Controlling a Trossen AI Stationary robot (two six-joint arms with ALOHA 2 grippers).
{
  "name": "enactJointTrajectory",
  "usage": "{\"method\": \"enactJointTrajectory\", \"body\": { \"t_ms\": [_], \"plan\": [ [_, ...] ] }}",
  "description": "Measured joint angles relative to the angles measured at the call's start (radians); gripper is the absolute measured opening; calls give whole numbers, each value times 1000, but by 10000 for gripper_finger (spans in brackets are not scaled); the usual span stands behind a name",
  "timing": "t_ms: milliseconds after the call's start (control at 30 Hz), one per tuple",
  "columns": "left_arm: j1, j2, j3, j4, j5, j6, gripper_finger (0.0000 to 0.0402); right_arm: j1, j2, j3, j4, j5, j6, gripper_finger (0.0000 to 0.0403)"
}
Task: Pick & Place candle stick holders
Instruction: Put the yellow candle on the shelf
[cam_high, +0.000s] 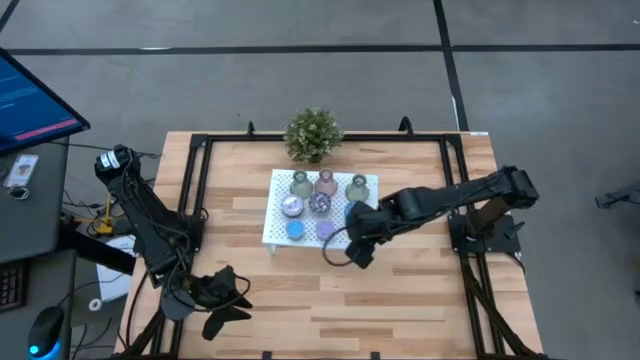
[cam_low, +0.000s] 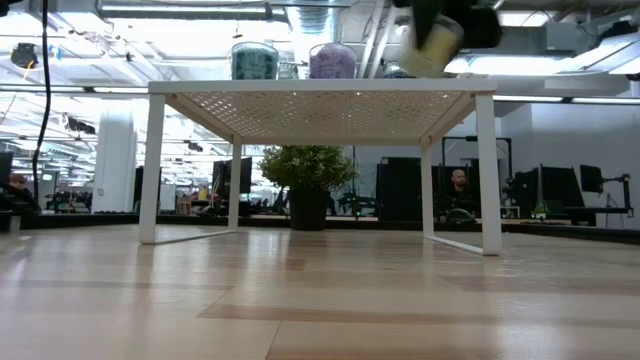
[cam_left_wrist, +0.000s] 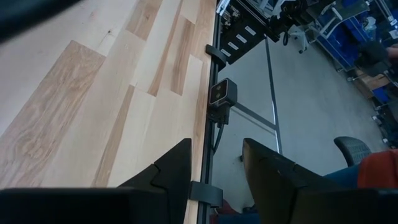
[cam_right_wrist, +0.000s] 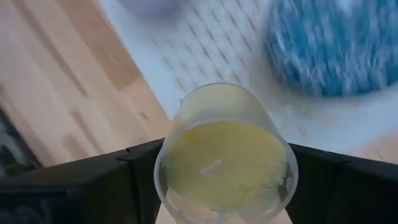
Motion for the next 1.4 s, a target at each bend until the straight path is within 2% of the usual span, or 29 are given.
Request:
{"method": "enactJointTrajectory", "body": {
  "t_ms": [600, 900, 1400],
  "plan": [
    [0, 0, 0, 0, 4, 0, 143, -18, 28, 30, -15, -19, -3, 235],
    [0, 0, 0, 0, 4, 0, 143, -19, 29, 30, -16, -19, -8, 260],
    [0, 0, 0, 0, 4, -1, 143, -19, 19, 30, -22, -23, -21, 262]
  ]
}}
